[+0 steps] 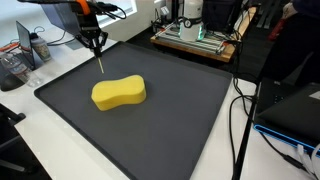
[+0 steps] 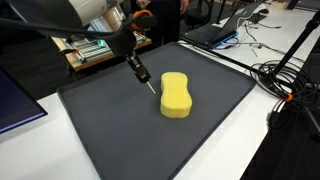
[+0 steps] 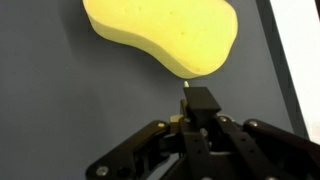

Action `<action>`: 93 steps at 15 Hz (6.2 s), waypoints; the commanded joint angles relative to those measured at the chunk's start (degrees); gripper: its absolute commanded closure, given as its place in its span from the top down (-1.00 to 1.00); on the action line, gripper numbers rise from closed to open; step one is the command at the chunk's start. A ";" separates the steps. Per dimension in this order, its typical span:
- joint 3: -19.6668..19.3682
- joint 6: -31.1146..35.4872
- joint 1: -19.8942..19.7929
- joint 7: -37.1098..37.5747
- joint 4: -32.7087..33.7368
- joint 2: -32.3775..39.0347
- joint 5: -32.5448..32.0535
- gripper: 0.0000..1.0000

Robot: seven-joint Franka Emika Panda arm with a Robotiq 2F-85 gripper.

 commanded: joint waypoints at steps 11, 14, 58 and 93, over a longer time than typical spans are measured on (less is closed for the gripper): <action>7.96 1.23 -7.82 -0.35 -3.34 11.22 0.11 -0.94; 8.56 1.24 -8.18 -0.17 -3.41 12.41 0.11 -0.94; 70.80 -40.94 -74.65 21.26 -91.61 -11.89 -17.66 -0.94; 47.13 2.46 -16.29 63.83 -56.65 -36.53 -27.85 -0.94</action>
